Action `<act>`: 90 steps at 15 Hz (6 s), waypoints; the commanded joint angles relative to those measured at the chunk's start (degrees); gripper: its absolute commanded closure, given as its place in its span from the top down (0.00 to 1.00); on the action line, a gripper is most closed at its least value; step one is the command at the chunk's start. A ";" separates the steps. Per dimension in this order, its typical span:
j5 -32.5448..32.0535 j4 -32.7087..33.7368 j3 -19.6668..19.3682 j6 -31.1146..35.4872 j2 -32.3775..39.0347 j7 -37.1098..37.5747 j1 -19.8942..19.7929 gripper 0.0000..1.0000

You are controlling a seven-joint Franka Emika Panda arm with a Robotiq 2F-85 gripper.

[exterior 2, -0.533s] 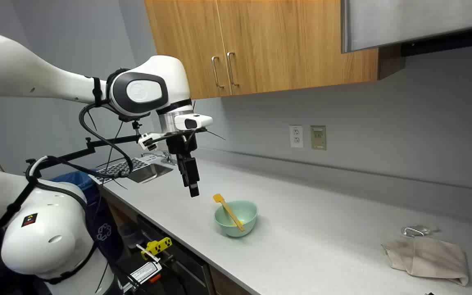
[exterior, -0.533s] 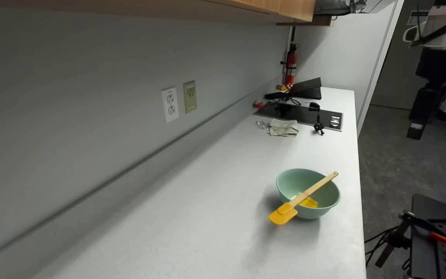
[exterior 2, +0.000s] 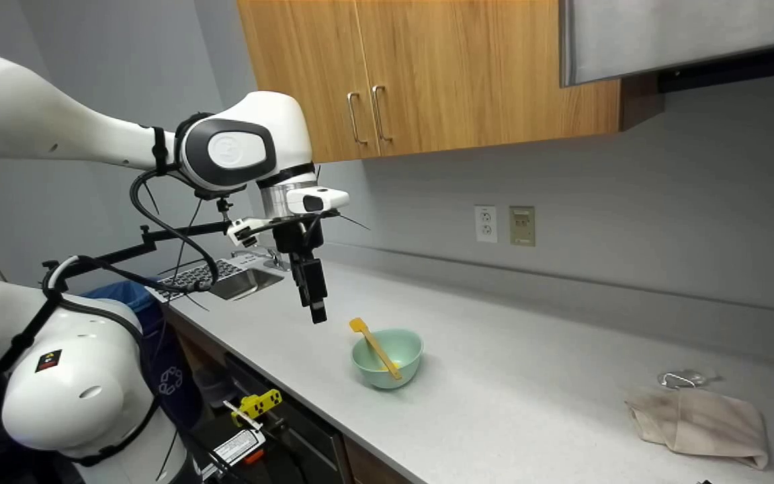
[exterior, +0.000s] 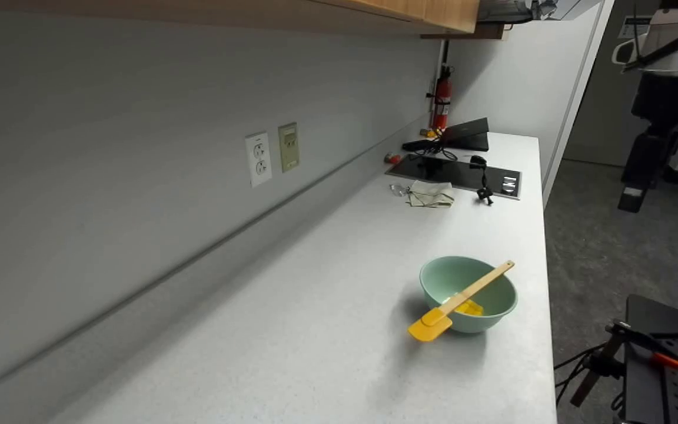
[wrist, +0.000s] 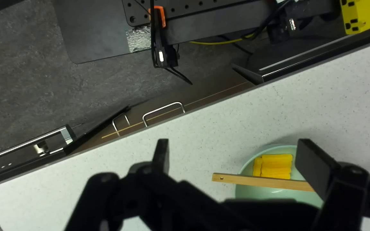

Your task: Use the spatula to stir the contents in the bowl

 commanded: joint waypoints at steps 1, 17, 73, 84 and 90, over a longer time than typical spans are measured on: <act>-0.17 0.09 -0.25 -0.12 0.03 0.14 0.26 1.00; -0.17 0.09 -0.25 -0.12 0.03 0.14 0.26 1.00; -3.73 1.45 -3.84 28.38 23.83 -31.20 8.83 1.00; 0.28 2.23 -6.70 34.18 29.73 -48.84 12.61 1.00; -0.84 1.97 -5.17 32.73 29.20 -45.85 11.24 1.00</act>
